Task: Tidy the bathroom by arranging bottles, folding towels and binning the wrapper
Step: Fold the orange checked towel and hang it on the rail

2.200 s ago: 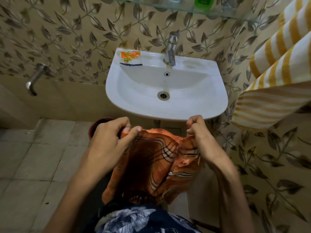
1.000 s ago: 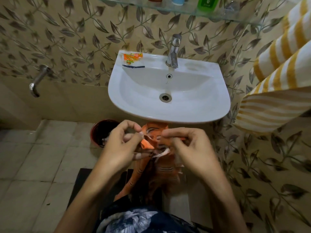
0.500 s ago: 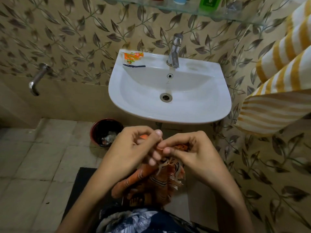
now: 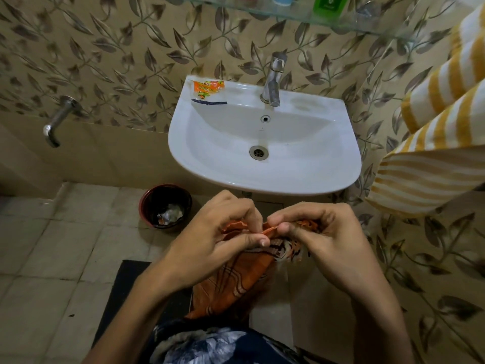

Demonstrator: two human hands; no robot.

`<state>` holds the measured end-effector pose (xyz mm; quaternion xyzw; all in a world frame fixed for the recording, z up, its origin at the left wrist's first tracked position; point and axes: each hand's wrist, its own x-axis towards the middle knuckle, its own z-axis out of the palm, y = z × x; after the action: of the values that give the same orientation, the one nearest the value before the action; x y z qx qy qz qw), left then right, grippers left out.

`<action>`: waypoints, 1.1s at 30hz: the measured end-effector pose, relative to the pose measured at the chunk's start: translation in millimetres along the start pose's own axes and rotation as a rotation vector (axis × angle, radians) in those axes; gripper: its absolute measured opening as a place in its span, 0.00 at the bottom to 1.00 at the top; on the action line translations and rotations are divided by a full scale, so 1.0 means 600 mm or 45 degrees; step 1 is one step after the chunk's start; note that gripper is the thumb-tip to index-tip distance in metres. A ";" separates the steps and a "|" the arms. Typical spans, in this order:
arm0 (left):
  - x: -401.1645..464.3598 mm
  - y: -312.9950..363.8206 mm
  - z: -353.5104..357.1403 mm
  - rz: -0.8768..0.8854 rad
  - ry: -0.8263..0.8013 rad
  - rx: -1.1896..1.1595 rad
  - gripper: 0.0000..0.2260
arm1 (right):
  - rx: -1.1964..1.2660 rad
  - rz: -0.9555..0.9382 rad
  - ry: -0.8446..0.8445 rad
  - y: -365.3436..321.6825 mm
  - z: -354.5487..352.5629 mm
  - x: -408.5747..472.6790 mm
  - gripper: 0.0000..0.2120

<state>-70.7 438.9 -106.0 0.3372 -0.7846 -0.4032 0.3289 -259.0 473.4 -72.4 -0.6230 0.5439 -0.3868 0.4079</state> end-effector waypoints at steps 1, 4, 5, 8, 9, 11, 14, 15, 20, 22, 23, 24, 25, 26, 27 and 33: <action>0.000 0.001 0.001 -0.020 -0.035 0.000 0.07 | -0.010 -0.012 0.018 -0.001 0.000 0.000 0.13; 0.003 0.002 0.003 -0.029 -0.166 0.058 0.10 | -0.024 -0.029 0.042 -0.001 0.000 -0.002 0.11; 0.005 0.002 0.003 -0.024 -0.215 0.048 0.11 | -0.022 -0.034 0.044 -0.001 0.000 -0.003 0.11; 0.010 -0.001 -0.002 -0.028 -0.310 0.073 0.12 | -0.029 -0.045 0.055 -0.001 -0.001 -0.006 0.13; 0.011 -0.004 -0.002 -0.018 -0.329 0.159 0.14 | -0.026 -0.053 0.064 -0.001 -0.001 -0.006 0.14; 0.010 -0.009 0.001 -0.043 -0.376 0.322 0.20 | -0.018 -0.082 0.081 -0.002 -0.002 -0.006 0.16; 0.009 -0.013 0.004 -0.132 -0.416 0.522 0.29 | -0.022 -0.123 0.147 -0.003 -0.001 -0.005 0.17; 0.010 -0.015 0.003 -0.152 -0.416 0.589 0.30 | -0.024 -0.131 0.184 -0.003 -0.002 -0.004 0.18; 0.008 -0.032 0.001 -0.307 -0.486 0.699 0.29 | 0.019 -0.146 0.320 -0.001 -0.011 0.000 0.23; 0.006 -0.037 0.005 -0.331 -0.455 0.654 0.23 | 0.043 -0.153 0.356 -0.001 -0.016 0.001 0.23; 0.007 -0.039 0.007 -0.325 -0.426 0.638 0.18 | 0.050 -0.157 0.374 -0.002 -0.019 0.001 0.22; 0.007 -0.041 0.009 -0.321 -0.395 0.631 0.15 | 0.047 -0.162 0.392 -0.003 -0.021 0.001 0.22; 0.008 -0.044 0.010 -0.314 -0.364 0.632 0.13 | 0.035 -0.168 0.407 -0.004 -0.022 0.001 0.21; 0.008 -0.047 0.011 -0.302 -0.334 0.638 0.13 | 0.024 -0.173 0.421 -0.006 -0.023 0.001 0.21; 0.007 -0.050 0.012 -0.291 -0.312 0.645 0.14 | 0.018 -0.176 0.432 -0.008 -0.024 0.000 0.21; 0.010 -0.085 0.026 -0.734 -0.828 0.424 0.36 | -0.011 -0.217 0.533 -0.023 -0.043 -0.005 0.17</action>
<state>-72.7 417.6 -155.2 0.4459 -0.7752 -0.4316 -0.1182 -278.5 475.3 -50.4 -0.5748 0.5636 -0.5384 0.2493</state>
